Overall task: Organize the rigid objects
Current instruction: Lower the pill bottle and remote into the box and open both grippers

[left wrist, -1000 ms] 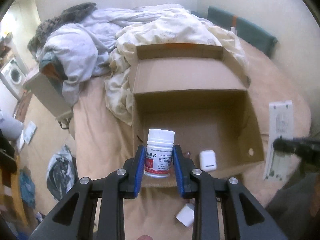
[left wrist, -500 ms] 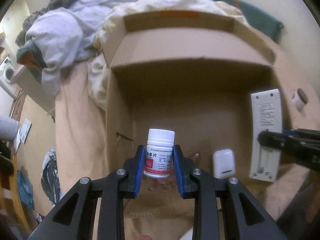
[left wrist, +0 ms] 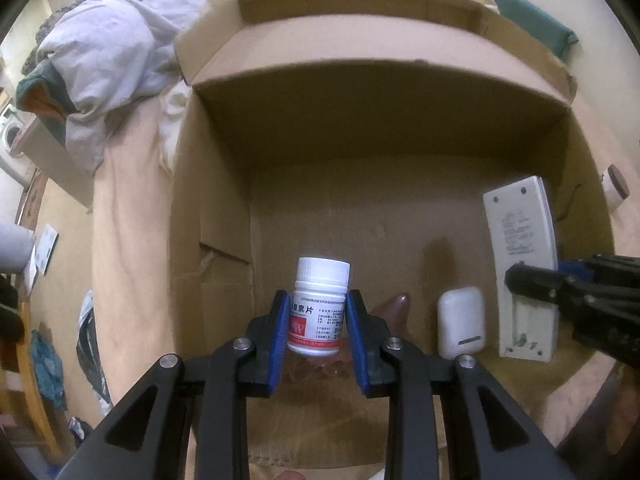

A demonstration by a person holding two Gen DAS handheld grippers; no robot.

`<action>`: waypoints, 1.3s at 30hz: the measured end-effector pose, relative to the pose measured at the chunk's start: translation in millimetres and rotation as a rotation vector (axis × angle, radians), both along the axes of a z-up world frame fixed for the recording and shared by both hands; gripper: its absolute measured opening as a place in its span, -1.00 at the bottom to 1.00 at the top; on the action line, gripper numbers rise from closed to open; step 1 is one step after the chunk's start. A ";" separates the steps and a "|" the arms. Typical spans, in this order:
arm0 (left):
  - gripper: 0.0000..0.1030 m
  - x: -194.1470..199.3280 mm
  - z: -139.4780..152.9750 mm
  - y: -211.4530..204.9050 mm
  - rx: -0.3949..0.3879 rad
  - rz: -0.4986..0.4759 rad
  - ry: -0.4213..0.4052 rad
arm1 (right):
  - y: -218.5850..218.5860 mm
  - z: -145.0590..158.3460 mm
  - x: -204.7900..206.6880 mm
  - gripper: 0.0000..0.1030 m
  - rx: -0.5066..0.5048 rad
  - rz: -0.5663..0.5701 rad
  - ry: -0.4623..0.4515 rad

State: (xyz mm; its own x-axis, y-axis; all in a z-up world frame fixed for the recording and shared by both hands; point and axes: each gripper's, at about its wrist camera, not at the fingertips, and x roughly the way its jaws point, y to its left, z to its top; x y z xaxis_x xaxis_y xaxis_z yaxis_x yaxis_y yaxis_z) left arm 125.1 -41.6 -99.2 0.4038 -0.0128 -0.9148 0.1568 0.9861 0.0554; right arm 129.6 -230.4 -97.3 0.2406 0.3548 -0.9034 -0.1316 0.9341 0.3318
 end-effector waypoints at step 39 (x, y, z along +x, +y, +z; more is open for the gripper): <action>0.79 -6.9 16.2 -4.1 -0.016 -0.004 -0.056 | 19.4 40.5 -8.4 1.00 0.036 0.036 -0.253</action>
State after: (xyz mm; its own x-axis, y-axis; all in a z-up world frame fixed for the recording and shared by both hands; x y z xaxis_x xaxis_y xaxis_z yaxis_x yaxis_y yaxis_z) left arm 118.1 -45.8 -83.0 0.4546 -0.0284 -0.8902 0.1577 0.9863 0.0490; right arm 121.3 -211.0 -56.8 0.4438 0.3980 -0.8029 -0.2472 0.9156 0.3172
